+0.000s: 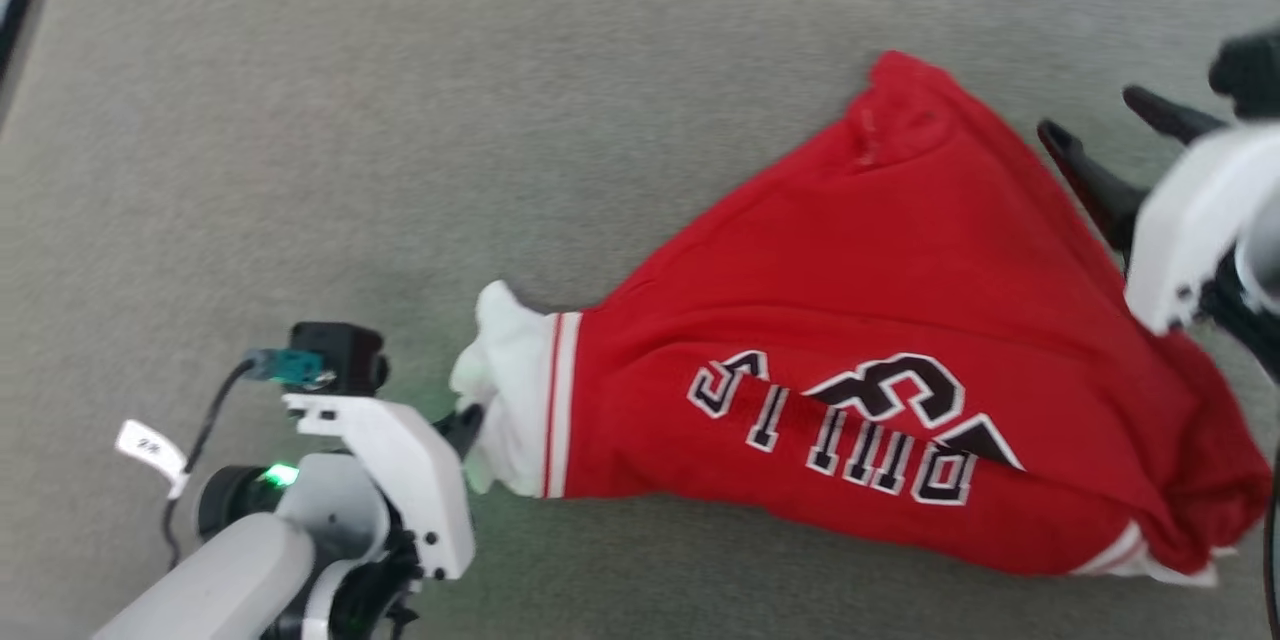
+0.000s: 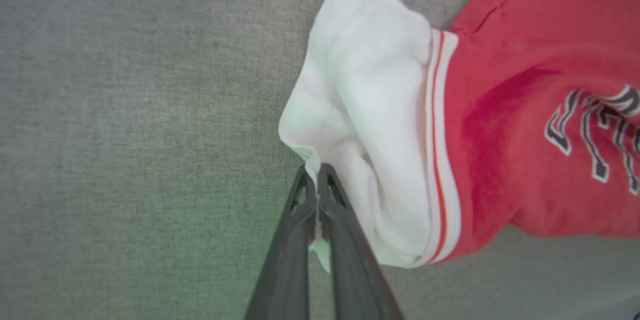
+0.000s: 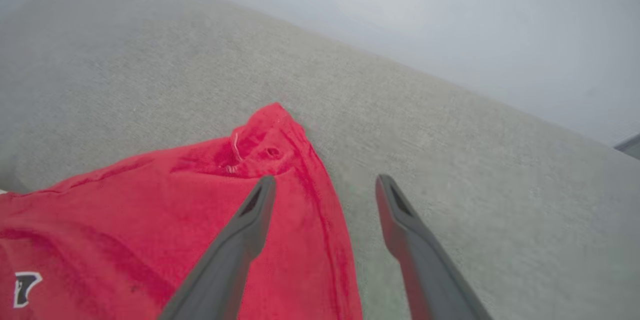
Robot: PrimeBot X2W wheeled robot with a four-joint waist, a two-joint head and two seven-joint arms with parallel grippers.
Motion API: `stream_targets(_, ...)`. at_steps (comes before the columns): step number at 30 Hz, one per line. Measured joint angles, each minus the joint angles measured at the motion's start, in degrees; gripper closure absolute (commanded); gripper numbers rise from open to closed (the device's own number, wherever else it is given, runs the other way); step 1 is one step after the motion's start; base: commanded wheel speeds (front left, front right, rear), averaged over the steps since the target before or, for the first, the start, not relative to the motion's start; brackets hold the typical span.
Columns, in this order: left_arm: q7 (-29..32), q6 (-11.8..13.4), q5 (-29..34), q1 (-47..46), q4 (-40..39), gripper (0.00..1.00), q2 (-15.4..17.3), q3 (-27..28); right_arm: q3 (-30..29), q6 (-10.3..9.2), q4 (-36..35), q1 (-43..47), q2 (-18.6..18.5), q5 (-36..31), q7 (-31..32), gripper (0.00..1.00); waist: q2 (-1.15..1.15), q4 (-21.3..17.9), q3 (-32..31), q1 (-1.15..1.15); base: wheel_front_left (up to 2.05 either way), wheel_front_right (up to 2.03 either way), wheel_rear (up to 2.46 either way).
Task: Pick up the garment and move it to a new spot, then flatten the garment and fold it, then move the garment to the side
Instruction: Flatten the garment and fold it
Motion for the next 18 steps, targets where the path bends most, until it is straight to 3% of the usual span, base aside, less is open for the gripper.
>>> stream_targets(8, 0.5, -2.6, 0.8, -3.3, 2.6, 1.00, -3.7, -2.3, 10.7, 0.00, 17.7, -13.9, -2.8, 2.6, -0.7, 0.00, 0.00, 5.8, 1.9, 0.00, 0.00, 0.00, 0.00)
stream_targets(18, 0.1, -5.1, 1.2, -5.8, 5.9, 1.00, -7.1, -3.6, 25.3, -0.01, 33.7, -26.3, -5.7, 7.4, 11.3, 0.00, 0.00, 11.4, 4.8, 0.00, 0.00, 0.00, 0.00)
